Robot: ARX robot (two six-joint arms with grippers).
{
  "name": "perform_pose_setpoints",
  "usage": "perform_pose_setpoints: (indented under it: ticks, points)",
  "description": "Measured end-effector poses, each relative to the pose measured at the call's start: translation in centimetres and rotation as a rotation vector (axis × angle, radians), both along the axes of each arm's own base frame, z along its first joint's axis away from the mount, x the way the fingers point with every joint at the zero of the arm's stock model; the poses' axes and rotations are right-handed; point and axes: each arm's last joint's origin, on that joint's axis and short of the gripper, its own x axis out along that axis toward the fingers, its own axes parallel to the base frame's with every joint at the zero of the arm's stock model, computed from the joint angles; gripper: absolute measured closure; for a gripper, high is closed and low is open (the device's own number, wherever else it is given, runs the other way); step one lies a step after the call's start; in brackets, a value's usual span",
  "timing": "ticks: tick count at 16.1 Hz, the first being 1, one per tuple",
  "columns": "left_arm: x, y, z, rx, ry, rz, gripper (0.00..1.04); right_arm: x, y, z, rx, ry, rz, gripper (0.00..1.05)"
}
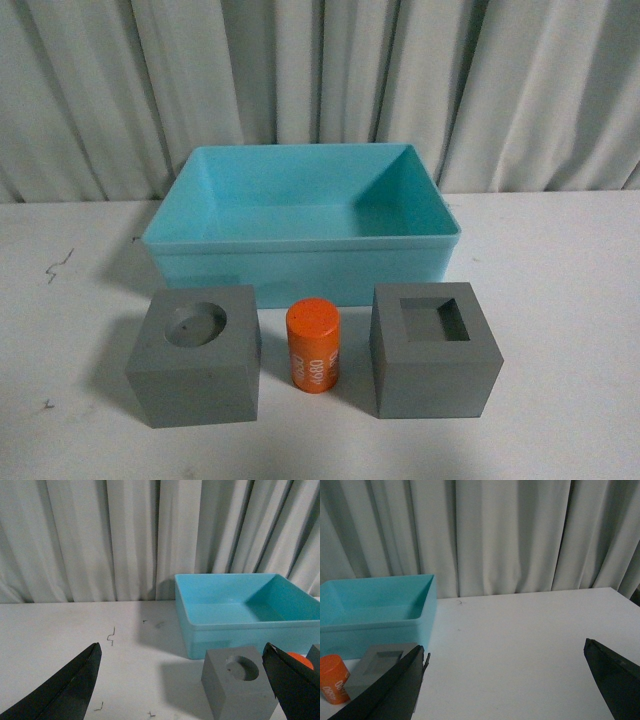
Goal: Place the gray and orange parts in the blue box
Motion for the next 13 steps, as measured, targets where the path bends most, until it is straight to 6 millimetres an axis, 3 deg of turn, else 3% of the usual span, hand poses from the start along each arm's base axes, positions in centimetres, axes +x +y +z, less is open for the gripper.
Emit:
perform_pose_setpoints:
  ticks: [13]
  points:
    - [0.00, 0.00, 0.00, 0.000, 0.000, 0.000, 0.07, 0.00, 0.00, 0.00, 0.000, 0.000, 0.000, 0.06]
